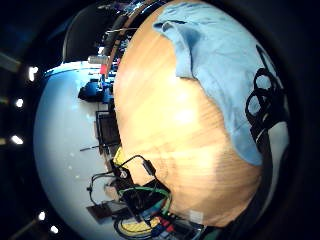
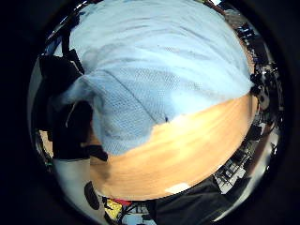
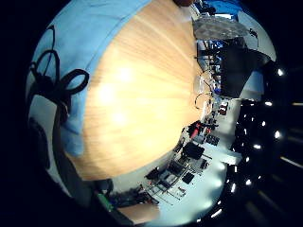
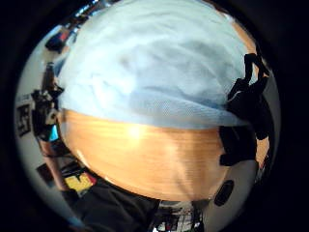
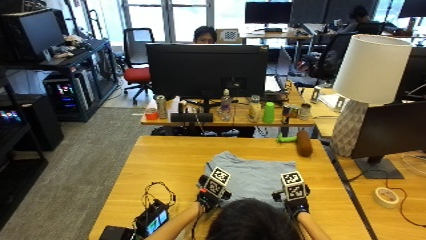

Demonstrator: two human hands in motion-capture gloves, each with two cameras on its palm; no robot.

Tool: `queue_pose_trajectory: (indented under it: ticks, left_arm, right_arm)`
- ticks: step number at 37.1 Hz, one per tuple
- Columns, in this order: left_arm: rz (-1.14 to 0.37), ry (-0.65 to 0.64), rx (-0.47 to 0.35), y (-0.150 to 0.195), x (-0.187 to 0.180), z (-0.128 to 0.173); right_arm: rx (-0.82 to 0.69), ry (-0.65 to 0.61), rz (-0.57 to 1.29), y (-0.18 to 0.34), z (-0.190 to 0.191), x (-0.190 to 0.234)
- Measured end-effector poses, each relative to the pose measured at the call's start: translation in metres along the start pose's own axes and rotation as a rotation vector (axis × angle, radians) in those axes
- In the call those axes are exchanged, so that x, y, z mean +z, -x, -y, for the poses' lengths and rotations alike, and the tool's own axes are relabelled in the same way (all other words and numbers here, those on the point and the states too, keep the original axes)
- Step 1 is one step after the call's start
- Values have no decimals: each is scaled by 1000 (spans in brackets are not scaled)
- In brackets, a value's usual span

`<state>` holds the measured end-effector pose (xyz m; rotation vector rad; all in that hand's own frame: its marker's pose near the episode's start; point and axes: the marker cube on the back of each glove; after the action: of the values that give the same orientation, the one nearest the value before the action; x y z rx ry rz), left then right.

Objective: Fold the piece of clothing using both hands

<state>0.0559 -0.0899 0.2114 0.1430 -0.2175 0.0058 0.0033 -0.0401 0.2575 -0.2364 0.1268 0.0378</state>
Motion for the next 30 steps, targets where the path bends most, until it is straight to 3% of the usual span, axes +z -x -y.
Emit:
queue_pose_trajectory:
  ticks: [5, 11, 16, 23, 25, 30]
  left_arm:
    - [-31, -91, 73, -5, -23, -7]
    - [-41, 188, 105, 12, -27, -34]
    - [-78, 254, 184, 17, -27, -37]
    - [-131, 446, 332, 17, -31, -54]
    - [-136, 409, 385, 18, -39, -53]
    - [-187, 414, 395, 29, -55, -32]
  right_arm:
    - [-5, 36, 38, -2, 1, -1]
    - [-48, 184, 95, -9, 11, 10]
    - [-121, 258, 95, -8, -2, 3]
    - [-188, 270, 69, -12, -25, -24]
    - [-193, 251, 59, -15, -33, -41]
    - [-163, 159, 23, -31, -34, -92]
